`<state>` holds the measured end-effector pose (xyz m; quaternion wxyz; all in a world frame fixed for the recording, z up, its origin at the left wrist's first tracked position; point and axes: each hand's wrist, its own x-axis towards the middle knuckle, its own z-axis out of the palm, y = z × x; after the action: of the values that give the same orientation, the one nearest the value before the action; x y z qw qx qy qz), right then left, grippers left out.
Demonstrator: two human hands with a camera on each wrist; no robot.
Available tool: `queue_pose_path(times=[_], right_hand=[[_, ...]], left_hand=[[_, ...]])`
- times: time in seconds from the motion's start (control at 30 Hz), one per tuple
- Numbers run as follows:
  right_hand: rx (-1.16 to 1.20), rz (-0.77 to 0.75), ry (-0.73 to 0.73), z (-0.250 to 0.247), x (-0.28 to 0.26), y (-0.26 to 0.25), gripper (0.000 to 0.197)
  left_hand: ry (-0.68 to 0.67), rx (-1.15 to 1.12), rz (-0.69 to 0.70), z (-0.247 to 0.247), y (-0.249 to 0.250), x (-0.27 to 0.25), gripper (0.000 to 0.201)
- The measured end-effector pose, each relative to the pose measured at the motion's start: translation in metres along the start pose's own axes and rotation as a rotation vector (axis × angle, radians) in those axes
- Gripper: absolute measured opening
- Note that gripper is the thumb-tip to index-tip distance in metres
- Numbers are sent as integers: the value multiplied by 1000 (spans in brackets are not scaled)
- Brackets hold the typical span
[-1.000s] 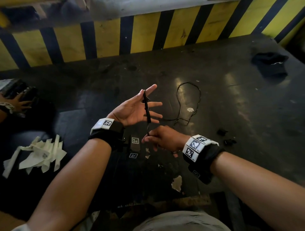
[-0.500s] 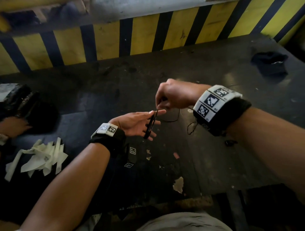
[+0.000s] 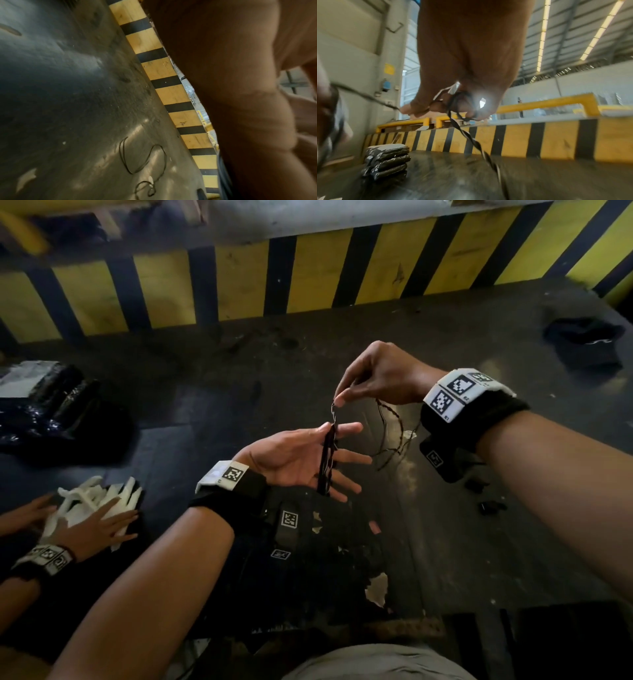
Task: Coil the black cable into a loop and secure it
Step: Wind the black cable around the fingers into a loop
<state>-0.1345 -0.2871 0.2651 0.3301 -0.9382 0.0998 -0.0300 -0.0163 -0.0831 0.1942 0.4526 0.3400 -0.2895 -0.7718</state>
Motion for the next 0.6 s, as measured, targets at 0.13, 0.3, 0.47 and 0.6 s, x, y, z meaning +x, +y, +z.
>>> queue_pose_path(times=[0.13, 0.3, 0.47, 0.6], right_hand=[[318, 115, -34, 20, -9, 30, 18], [563, 165, -111, 66, -24, 38, 14], [741, 99, -126, 97, -35, 25, 27], [814, 197, -158, 121, -38, 24, 18]], left_hand=[[-151, -45, 91, 12, 6, 0, 48], [-201, -111, 232, 16, 15, -3, 44], [-184, -138, 327, 11, 15, -1, 43], [-121, -113, 406, 3, 20, 4, 42]])
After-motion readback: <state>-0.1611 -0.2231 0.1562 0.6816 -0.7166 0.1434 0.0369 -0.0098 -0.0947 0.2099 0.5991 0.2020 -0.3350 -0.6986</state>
